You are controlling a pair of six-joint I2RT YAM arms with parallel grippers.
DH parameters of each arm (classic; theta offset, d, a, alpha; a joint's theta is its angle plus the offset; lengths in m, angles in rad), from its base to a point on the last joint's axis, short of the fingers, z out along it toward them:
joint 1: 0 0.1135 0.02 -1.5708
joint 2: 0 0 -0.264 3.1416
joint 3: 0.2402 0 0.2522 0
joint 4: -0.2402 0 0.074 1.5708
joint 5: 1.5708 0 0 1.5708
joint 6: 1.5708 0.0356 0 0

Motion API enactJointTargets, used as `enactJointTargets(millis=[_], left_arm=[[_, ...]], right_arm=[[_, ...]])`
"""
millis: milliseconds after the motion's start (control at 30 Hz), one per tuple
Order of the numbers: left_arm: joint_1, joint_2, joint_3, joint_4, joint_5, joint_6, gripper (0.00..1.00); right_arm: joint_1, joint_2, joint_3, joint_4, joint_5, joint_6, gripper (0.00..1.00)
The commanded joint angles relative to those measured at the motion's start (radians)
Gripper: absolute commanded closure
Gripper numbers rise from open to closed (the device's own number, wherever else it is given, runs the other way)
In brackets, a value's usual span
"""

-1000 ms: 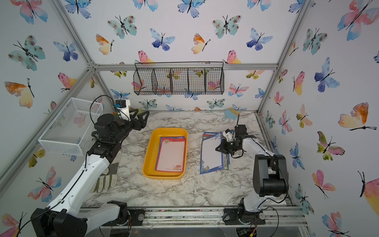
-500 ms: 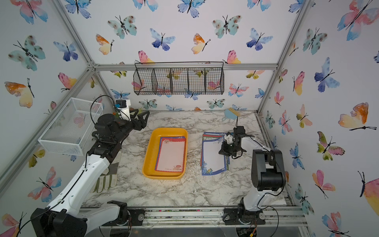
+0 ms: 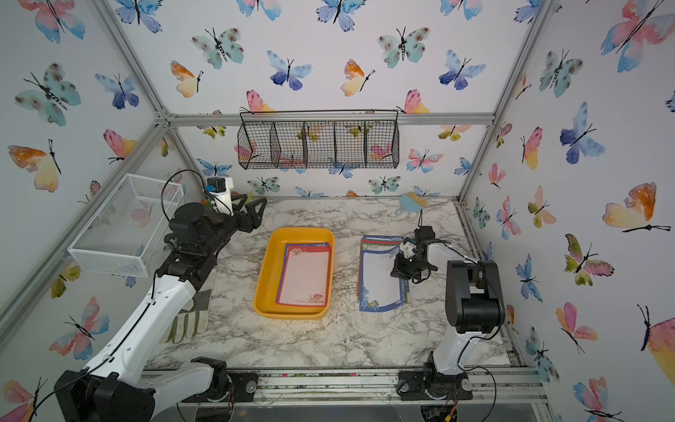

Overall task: Take out the stationery paper from the storage box
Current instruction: Place the stationery paper at the center of the board.

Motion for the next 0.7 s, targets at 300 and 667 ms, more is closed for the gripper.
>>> enactJointTargets(millis=[300,667], left_arm=[[-0.005,-0.020,-0.010,0.009,-0.015,0.014,0.29],[-0.005,-0.022,-0.010,0.008,-0.021,0.020,0.28]], right_arm=[[-0.013,0.029,0.014,0.031,0.003,0.001,0.98],[-0.014,0.047,0.026,0.030,0.019,-0.007,0.83]])
